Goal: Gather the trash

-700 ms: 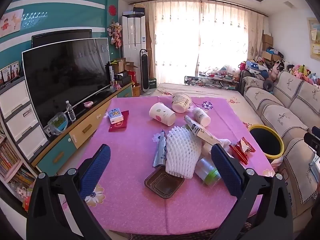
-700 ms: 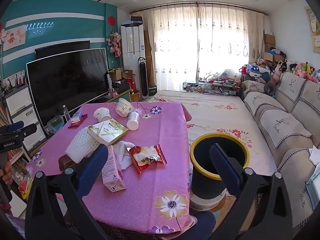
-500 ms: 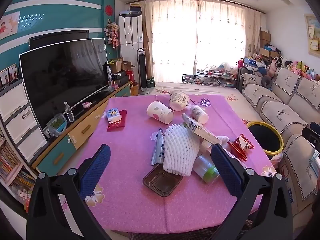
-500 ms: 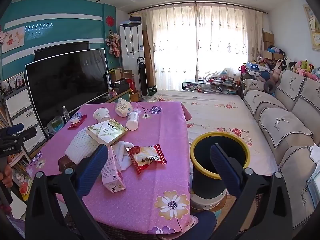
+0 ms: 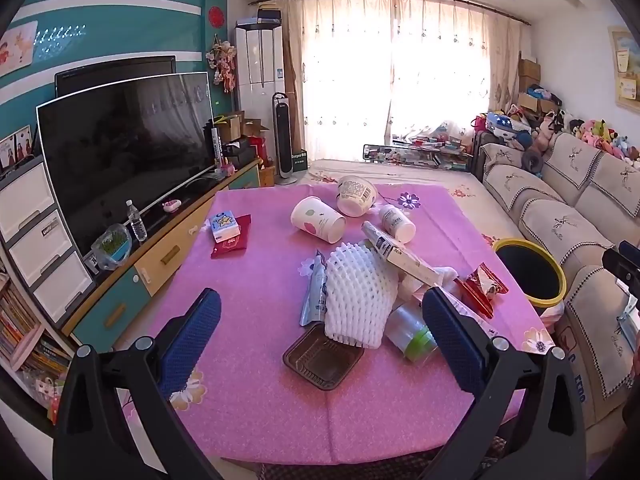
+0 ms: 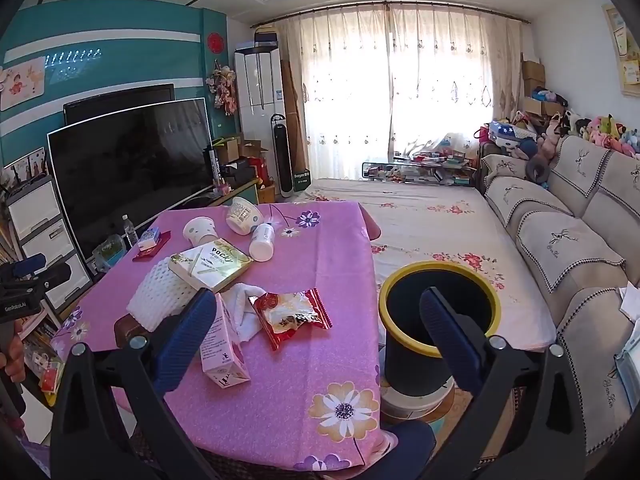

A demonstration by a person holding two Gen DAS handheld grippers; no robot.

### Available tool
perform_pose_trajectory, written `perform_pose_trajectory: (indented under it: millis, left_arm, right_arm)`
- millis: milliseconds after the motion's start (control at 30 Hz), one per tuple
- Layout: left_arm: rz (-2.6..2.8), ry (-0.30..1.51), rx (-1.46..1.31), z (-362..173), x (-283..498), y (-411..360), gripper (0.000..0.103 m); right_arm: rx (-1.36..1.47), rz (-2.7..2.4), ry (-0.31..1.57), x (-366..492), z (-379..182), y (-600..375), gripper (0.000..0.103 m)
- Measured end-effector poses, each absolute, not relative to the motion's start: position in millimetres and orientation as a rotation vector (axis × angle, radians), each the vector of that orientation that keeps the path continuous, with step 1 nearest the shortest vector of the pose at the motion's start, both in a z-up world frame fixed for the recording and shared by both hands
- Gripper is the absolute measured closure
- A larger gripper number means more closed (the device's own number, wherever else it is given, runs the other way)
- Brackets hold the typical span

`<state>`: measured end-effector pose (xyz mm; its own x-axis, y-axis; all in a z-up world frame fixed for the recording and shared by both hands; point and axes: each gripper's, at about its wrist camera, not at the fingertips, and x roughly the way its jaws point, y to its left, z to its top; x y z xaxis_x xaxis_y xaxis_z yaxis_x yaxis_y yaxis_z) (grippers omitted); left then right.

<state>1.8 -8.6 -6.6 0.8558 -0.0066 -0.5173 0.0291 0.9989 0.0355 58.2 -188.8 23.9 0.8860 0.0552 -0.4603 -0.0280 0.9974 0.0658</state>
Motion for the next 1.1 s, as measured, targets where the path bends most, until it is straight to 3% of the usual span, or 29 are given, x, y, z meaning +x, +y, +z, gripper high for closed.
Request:
perform_pose_trajectory:
  millis: [1100]
  left_arm:
    - [-0.023,0.561,0.041,-12.2,4.7,-8.7,0.004]
  right_arm:
    - [0.067,0.038,0.495,61.3,17.7,-191.7,0.006]
